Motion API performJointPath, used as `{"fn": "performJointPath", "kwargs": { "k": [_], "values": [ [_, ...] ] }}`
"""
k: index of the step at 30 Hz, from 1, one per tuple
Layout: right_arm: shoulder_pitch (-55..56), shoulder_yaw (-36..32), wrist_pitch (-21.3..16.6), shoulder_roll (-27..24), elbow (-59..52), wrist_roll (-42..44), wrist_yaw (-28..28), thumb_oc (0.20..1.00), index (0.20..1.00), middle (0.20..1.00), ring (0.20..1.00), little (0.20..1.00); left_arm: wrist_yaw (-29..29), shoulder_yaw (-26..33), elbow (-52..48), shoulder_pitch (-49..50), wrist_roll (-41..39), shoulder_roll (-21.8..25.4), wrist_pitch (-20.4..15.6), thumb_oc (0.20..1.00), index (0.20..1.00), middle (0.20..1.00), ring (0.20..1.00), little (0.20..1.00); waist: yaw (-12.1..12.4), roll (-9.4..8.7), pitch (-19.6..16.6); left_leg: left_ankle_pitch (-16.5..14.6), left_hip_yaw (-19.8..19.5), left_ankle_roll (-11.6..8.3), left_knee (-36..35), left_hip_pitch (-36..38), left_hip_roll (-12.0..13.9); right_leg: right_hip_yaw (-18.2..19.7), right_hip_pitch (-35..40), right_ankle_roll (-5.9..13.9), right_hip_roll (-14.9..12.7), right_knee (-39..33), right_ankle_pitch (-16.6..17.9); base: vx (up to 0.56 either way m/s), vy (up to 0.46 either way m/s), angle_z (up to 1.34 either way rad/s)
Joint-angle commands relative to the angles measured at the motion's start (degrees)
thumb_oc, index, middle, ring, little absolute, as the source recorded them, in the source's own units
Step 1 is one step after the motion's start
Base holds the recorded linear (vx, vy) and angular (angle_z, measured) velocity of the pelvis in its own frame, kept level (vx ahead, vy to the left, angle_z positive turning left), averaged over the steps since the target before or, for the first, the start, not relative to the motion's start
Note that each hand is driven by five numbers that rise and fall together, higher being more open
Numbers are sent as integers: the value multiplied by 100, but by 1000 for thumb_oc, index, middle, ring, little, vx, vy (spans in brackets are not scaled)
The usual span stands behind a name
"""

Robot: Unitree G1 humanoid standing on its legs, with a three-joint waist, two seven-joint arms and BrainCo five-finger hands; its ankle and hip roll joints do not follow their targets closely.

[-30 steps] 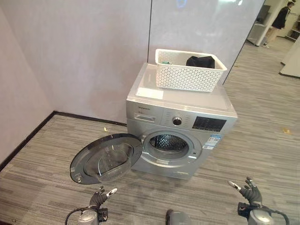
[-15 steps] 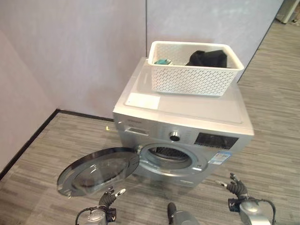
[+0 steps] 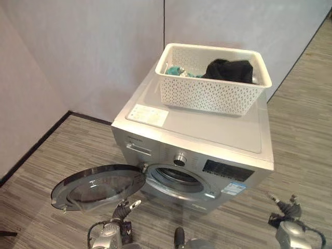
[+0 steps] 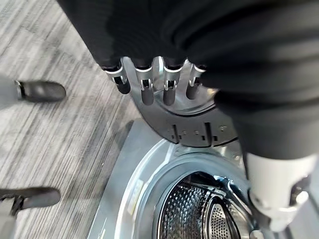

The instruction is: Grab the laundry basket,head to the washer,open it,put in the laundry and shut it.

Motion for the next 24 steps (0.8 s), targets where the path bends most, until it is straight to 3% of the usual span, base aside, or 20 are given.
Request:
{"fn": "performJointPath", "kwargs": {
  "k": [1,5,8,11,12,14,15,16,19,24],
  "values": [
    [83,-550,-373,-713,-431,-328,-340,1000,1000,1000,1000,1000,-128,91,-216,-4,78,277,-157,1000,1000,1000,1000,1000,-45,-190,-289,-375,-21,332,762,-167,-180,199,-219,841,-1074,513,-307,33,86,-6],
    [-580,-1051,-498,-2092,-408,-463,-518,1000,1000,1000,1000,1000,-262,122,-141,105,256,433,-142,1000,1000,1000,1000,1000,92,-251,-302,-572,28,451,791,19,-351,279,-173,965,-1250,532,-251,48,118,-27],
    [-935,-988,-491,-2566,-282,-492,-558,1000,1000,1000,1000,1000,-275,71,-18,95,296,485,-127,1000,1000,1000,1000,1000,169,-311,-320,-606,36,467,798,50,-375,265,-140,996,-1292,518,-236,20,38,-9],
    [-1544,-667,-434,-3160,-170,-540,-459,1000,1000,1000,1000,1000,-289,22,39,126,279,541,-108,1000,1000,1000,1000,1000,271,-392,-344,-651,65,497,812,93,-395,231,-126,1032,-1325,499,-198,30,36,-8],
    [-2315,-143,-298,-3823,-196,-826,-366,1000,1000,1000,1000,1000,-333,-16,55,176,313,584,-81,1000,1000,1000,1000,1000,331,-461,-362,-669,81,508,824,110,-398,235,-129,1044,-1334,509,-184,50,35,-3],
    [-3395,821,-182,-4293,63,-961,-53,1000,1000,1000,1000,1000,-331,-207,188,148,320,645,-102,1000,1000,1000,1000,1000,482,-594,-370,-680,68,499,860,105,-383,182,-130,1041,-1328,533,-184,21,13,0],
    [-3947,1322,-144,-4394,363,-922,96,1000,1000,1000,1000,1000,-329,-247,230,127,311,673,-108,1000,1000,1000,1000,1000,520,-640,-368,-678,56,493,873,101,-379,176,-124,1038,-1321,531,-183,0,0,0],
    [-5166,2486,-43,-4462,1129,-885,419,1000,1000,1000,1000,1000,-350,-287,259,117,246,730,-120,1000,1000,1000,1000,1000,581,-710,-368,-666,43,478,881,98,-367,138,-112,1033,-1311,530,-174,30,-7,5],
    [-7143,4524,215,-3956,2343,-1045,1093,1000,1000,1000,1000,1000,-366,-286,251,91,106,751,-126,1000,1000,1000,1000,1000,634,-788,-350,-632,30,448,876,70,-333,82,-120,1011,-1280,500,-160,32,-19,6],
    [-8101,5883,502,-3217,3309,-1777,1870,1000,1000,1000,1000,1000,-405,-304,463,-17,102,711,-99,1000,1000,1000,1000,1000,712,-930,-282,-554,-42,353,933,-127,-261,-60,-141,965,-1221,420,-150,14,-36,11]
  ]
}}
